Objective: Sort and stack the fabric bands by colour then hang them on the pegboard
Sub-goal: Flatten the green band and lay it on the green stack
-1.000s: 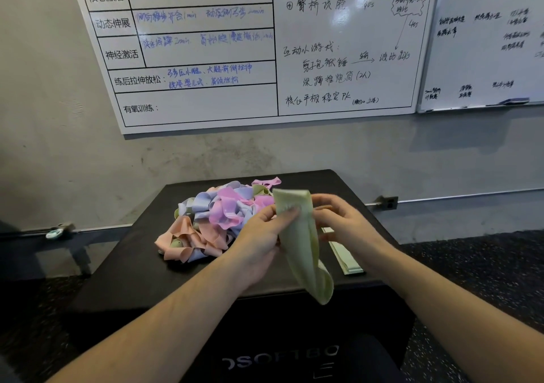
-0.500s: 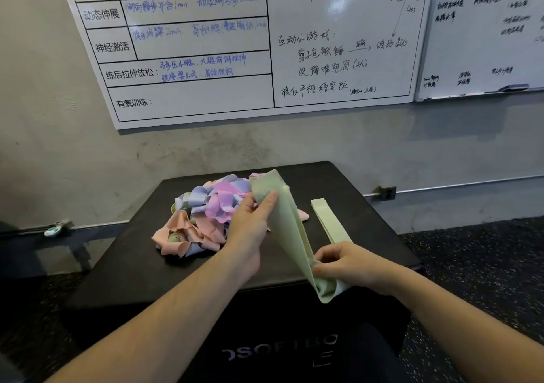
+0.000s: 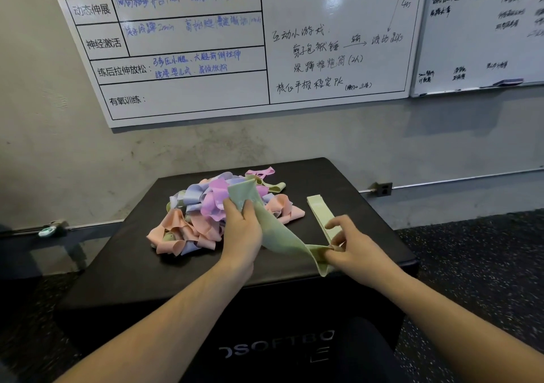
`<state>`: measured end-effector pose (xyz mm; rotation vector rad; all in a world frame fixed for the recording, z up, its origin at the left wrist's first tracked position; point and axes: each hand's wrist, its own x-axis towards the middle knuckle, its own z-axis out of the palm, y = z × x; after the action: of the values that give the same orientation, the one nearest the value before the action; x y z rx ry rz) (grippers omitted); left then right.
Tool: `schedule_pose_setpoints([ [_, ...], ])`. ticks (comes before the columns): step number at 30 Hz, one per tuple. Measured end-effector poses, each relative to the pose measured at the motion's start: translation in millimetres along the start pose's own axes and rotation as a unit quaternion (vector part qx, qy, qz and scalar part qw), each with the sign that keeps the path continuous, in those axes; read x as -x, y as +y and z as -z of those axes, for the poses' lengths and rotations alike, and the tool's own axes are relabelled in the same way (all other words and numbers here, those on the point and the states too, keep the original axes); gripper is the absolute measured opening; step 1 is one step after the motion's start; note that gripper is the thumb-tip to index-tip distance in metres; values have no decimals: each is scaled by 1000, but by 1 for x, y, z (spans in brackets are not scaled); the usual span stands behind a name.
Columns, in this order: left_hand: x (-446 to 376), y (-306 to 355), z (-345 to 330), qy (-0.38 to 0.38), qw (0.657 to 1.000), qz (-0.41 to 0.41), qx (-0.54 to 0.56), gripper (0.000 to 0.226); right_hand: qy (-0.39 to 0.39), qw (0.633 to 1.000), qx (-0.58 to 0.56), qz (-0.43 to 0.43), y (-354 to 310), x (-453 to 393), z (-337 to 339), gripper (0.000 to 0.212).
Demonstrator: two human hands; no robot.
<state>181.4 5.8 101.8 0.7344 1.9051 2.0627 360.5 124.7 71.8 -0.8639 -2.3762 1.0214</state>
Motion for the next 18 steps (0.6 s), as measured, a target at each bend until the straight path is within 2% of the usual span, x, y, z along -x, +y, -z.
schedule_pose_setpoints([
  [3,2,-1,-1,-12,1000,5,-1,34,-18,995,96,-34,2,-1,-2,7],
  [5,-1,-3,0,1,1000,5,0,31,-23,994,94,-56,8,-2,-2,24],
  [9,-8,-4,10,30,998,48,13,25,-23,991,-111,-66,17,4,3,39],
  [12,-12,-6,16,49,992,92,75,41,-46,969,-239,-41,23,6,5,21],
  [14,-13,-5,17,54,981,120,139,40,-73,948,-307,-42,24,7,7,21],
  [16,-13,-5,17,48,969,142,194,32,-79,940,-326,-59,23,7,7,20],
  [18,-13,-6,15,42,964,147,219,23,-85,954,-277,-79,20,7,6,25],
])
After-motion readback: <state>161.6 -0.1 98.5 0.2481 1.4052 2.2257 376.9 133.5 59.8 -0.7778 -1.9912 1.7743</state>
